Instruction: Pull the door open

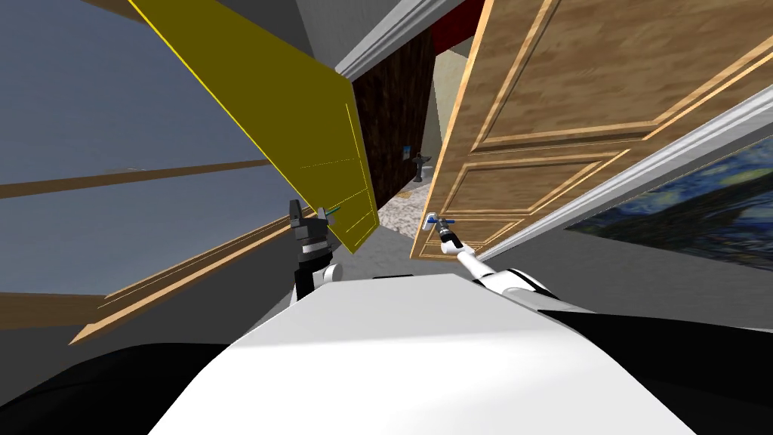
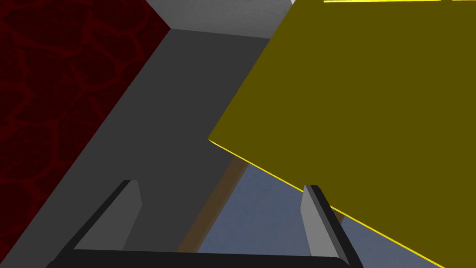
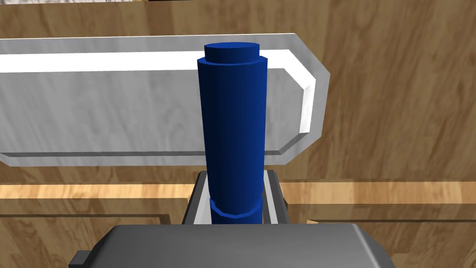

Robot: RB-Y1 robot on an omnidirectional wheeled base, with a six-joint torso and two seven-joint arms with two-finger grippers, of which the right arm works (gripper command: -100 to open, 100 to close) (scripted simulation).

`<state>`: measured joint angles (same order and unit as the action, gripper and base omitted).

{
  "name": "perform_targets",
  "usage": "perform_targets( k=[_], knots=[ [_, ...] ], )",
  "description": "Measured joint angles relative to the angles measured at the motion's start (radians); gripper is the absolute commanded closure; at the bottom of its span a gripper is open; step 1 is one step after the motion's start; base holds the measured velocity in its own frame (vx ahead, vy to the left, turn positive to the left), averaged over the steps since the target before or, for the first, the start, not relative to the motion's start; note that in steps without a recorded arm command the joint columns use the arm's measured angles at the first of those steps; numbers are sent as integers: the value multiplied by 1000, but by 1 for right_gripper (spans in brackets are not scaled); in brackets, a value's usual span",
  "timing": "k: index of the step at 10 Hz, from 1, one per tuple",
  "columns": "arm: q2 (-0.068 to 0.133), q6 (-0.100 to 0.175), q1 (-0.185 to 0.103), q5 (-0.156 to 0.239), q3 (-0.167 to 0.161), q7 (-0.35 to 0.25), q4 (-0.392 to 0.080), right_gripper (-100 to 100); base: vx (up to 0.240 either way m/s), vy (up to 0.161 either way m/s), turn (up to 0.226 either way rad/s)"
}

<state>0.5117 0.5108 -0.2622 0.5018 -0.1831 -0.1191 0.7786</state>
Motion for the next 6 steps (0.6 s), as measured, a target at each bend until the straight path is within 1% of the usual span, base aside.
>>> perform_targets(
  k=[1, 3, 4, 6],
  knots=[
    [8, 5, 1, 0, -10, -10, 6, 100, -220, -82, 110],
    [23, 7, 15, 1, -31, -23, 33, 100, -194, -72, 100],
    [30, 15, 16, 0, -49, -37, 29, 100, -196, -105, 120],
    [45, 19, 32, 0, -74, -54, 55, 100, -206, -101, 100]
  ],
)
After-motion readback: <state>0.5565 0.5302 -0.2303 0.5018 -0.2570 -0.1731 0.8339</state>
